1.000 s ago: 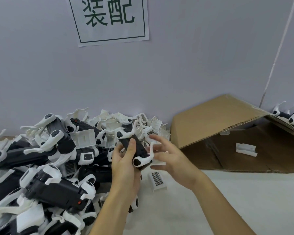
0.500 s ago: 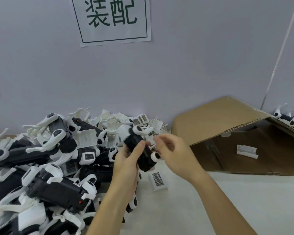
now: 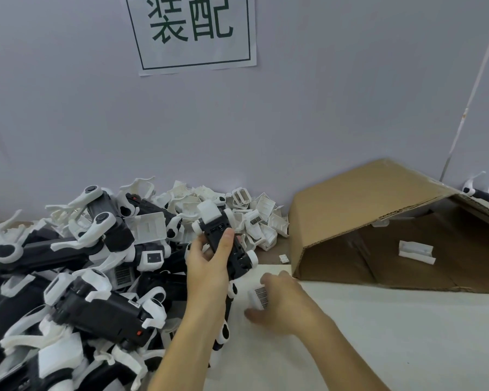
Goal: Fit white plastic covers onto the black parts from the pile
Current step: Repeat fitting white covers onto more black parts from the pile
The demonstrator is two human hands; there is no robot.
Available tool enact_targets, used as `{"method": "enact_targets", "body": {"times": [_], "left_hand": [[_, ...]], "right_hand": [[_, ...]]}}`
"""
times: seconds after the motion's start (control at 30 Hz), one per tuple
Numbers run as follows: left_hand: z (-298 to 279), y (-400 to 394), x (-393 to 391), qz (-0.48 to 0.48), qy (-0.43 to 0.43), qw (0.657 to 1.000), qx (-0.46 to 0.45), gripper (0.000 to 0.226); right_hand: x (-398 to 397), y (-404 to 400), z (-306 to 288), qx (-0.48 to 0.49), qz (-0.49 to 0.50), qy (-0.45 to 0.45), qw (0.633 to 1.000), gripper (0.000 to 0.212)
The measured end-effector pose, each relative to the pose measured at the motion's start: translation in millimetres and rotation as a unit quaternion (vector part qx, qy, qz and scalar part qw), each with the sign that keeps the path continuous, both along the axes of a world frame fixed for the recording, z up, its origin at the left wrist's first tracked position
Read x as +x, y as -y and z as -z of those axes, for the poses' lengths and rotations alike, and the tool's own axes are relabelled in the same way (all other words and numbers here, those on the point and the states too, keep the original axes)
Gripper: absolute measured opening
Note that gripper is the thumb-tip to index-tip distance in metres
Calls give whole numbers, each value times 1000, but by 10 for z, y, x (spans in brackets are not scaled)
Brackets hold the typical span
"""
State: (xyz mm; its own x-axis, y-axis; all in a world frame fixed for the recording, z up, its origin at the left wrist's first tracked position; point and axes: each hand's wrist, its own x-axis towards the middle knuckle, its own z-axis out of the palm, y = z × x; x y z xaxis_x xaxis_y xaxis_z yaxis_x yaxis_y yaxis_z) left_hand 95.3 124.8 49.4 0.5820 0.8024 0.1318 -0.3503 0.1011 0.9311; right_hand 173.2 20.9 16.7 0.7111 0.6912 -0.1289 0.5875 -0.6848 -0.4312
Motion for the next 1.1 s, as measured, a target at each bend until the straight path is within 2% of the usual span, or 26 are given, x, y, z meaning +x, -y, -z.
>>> {"method": "enact_targets", "body": {"times": [0.07,0.17,0.23,0.33,0.4,0.5,0.63,0.73,0.83,0.9,0.97,1.03,1.1], "left_hand": [[15,-3,5,3,-1,1000,-5,24],[25,-16,5,11,1,1000,-20,19],[16,-12,0,15,1,1000,-22,21],[-6,15,-10,20,-5,1000,-22,25],[-12,31,-10,22,-9,1000,-19,26],[-3,36,-13,23,-19,1000,-1,27],[16,31,-6,26,-22,999,18,25],[20,46,10,31,-29,999,34,22],[16,86,14,39,-44,997,44,23],[7,102,14,35,-48,997,39,23],[2,94,14,31,-48,998,39,22],[-3,88,11,36,-51,997,43,21],[-3,104,9,50,-67,995,59,21]], "right_hand": [[59,10,14,56,0,-28,998,50],[241,121,-119,184,3,-128,974,52],[355,207,-204,287,-11,-218,933,37],[411,303,-258,399,-36,-358,843,26],[422,324,-287,418,-48,-381,823,27],[389,317,-358,446,-43,-356,820,36],[314,305,-455,486,-28,-244,839,46],[241,275,-544,482,-65,-171,857,53],[147,213,-584,480,-107,-151,857,55],[117,207,-564,457,-130,-131,870,56],[117,212,-538,440,-147,-128,876,44],[104,186,-528,455,-139,-146,867,21],[92,133,-508,473,-96,-106,869,12]]}}
